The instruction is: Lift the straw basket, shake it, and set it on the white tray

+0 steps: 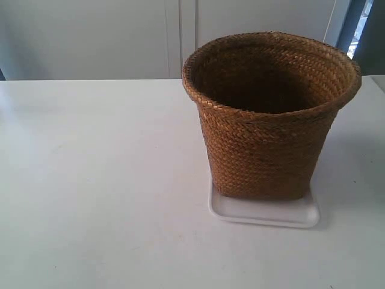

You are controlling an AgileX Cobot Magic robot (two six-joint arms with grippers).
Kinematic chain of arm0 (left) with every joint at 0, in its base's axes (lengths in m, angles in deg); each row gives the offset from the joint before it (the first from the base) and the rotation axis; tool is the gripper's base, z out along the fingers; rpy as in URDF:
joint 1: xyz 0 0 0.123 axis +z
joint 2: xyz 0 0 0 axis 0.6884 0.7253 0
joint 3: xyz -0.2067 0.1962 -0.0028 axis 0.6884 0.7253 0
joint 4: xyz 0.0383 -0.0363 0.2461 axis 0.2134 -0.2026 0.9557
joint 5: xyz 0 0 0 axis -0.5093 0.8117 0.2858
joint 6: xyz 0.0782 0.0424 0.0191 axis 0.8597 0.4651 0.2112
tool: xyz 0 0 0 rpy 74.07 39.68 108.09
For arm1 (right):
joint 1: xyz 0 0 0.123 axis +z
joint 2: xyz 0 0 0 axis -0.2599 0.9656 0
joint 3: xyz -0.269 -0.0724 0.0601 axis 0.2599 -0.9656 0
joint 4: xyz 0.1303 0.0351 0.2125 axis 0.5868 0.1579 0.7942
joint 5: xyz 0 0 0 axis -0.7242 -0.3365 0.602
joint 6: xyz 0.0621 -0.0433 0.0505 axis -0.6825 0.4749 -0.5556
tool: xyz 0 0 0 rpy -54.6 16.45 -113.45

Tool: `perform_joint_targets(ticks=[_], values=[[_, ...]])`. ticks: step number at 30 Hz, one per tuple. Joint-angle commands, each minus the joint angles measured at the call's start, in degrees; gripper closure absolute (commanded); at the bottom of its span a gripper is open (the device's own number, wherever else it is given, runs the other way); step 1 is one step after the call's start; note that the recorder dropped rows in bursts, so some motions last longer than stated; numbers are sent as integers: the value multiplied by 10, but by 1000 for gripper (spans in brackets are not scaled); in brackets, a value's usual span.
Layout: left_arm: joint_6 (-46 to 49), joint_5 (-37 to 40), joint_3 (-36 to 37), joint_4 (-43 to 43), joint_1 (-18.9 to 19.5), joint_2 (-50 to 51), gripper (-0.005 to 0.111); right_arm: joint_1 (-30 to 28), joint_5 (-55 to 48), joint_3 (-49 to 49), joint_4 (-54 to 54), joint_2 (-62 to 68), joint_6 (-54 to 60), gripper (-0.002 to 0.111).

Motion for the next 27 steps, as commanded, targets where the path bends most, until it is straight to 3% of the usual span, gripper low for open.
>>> perform_joint_targets(ticks=[1, 22, 27], values=[[7, -6, 3, 0, -3, -5, 107, -1, 3, -4, -2, -2, 1, 108], [7, -11, 3, 0, -3, -6, 107, -1, 2, -4, 0, -2, 1, 108], [12, -17, 27, 9, -1, -55, 107, -1, 2, -4, 0, -2, 1, 108]])
